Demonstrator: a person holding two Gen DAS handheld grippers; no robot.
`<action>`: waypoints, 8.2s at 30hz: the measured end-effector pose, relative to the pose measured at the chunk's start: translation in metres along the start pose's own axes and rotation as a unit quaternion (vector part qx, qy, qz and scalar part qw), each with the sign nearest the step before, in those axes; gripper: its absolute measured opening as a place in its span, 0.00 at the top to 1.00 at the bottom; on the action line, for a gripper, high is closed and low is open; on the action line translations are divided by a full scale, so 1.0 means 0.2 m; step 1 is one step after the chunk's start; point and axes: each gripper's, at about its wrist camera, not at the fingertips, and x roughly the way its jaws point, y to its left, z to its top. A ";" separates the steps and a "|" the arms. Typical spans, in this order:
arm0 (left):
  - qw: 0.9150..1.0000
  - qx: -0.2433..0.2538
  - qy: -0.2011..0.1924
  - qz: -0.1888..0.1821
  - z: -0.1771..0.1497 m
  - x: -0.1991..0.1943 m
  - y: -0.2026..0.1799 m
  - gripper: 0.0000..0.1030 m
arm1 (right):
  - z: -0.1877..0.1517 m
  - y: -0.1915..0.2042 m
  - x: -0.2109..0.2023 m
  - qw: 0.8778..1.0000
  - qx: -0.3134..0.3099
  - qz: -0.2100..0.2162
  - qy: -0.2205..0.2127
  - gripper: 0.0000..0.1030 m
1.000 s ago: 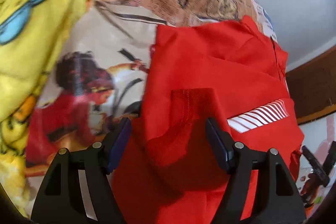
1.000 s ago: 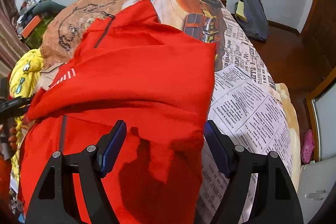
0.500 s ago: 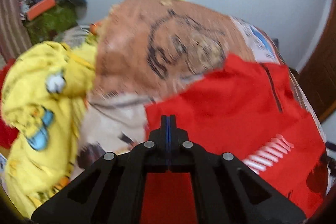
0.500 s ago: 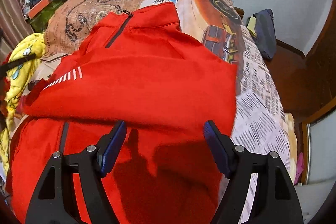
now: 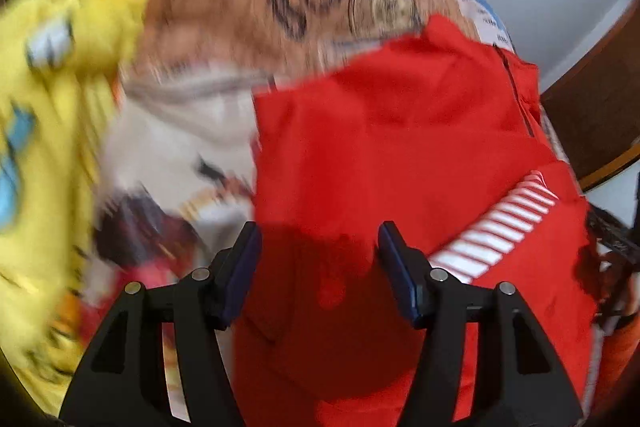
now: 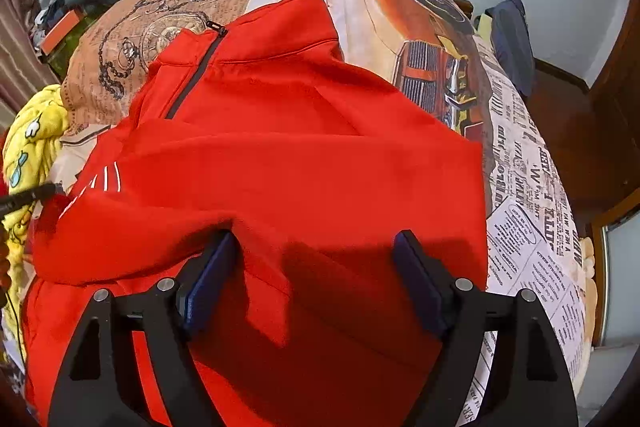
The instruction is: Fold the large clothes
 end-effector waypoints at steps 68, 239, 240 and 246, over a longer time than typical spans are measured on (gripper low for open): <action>0.992 -0.038 -0.124 -0.006 -0.03 -0.49 -0.16 0.99 | -0.21 0.10 -0.32 0.999 -0.032 0.014 -0.031 0.23; 0.996 -0.045 -0.083 0.006 -0.19 -0.32 -0.10 0.98 | -0.23 0.41 -0.07 0.987 -0.105 0.111 0.045 0.52; 0.996 -0.046 -0.080 0.006 -0.21 -0.33 -0.08 0.98 | -0.24 0.40 -0.07 0.987 -0.107 0.109 0.046 0.52; 0.996 -0.050 -0.030 0.073 -0.30 -0.15 0.05 0.89 | -0.30 0.39 -0.09 0.986 -0.126 0.096 0.044 0.51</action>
